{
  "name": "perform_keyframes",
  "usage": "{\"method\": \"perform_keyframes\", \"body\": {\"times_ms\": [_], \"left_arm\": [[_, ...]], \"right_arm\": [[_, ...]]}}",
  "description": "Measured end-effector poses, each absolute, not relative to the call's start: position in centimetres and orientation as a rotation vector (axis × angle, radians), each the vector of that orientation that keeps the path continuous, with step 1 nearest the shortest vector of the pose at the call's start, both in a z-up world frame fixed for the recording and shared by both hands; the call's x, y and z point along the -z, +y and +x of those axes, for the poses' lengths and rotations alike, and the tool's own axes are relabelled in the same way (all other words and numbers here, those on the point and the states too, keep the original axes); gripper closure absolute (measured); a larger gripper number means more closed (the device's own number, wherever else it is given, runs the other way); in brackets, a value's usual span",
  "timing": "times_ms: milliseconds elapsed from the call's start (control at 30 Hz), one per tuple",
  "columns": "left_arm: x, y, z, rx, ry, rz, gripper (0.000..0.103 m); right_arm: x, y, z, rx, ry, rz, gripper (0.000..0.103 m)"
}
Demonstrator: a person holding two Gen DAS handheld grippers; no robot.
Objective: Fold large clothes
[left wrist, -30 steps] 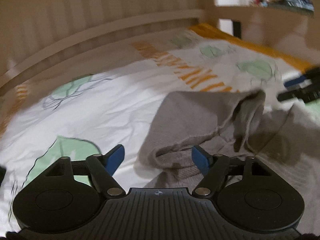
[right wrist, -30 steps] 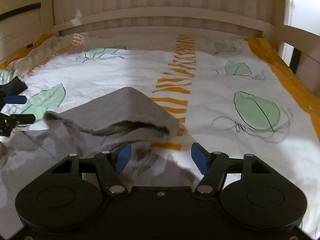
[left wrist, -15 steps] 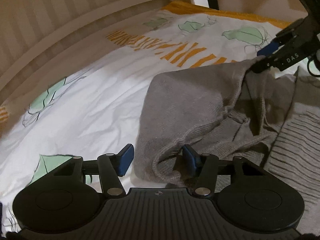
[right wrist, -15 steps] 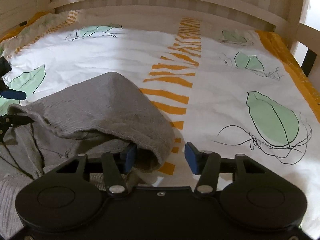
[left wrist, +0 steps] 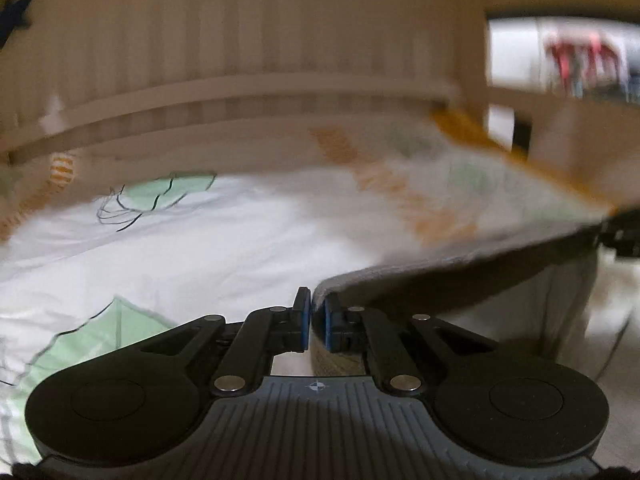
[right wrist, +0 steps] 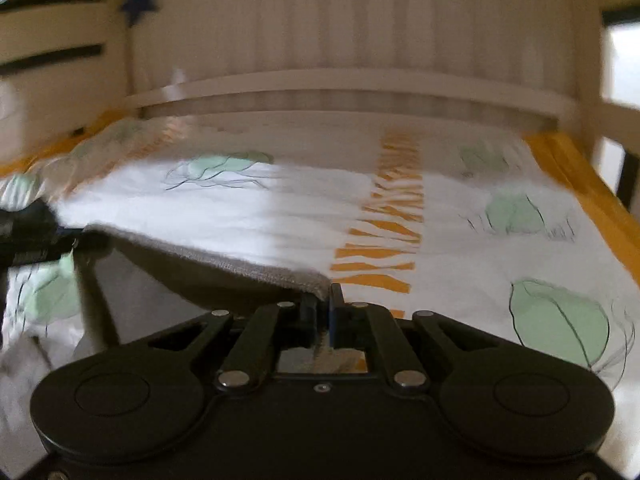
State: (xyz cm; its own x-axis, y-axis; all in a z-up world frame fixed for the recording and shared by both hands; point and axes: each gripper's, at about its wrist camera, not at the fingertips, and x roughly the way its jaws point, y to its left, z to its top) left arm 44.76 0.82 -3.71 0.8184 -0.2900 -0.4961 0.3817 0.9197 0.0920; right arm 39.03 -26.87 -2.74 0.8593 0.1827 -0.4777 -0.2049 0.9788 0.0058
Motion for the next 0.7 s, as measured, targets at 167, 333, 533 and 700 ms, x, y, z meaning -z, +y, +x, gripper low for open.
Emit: {"method": "perform_keyframes", "body": {"times_ms": [167,333,533,700], "left_arm": [[7.8,1.9,44.3,0.391,0.649,0.231,0.091],[7.0,1.9,43.1,0.464,0.637,0.336,0.088],[6.6,0.2,41.2,0.517,0.589,0.517,0.087],[7.7,-0.4,41.2,0.556,0.682,0.607,0.086]], "right_arm": [[8.4,-24.6,37.9,-0.220,0.655,-0.258,0.093],[9.9,-25.4,36.2,-0.213,0.653,-0.204,0.093],[9.3,-28.5,36.6,-0.137,0.663,-0.001,0.093],[10.0,-29.9,36.3,-0.114,0.698,0.083,0.089]]}}
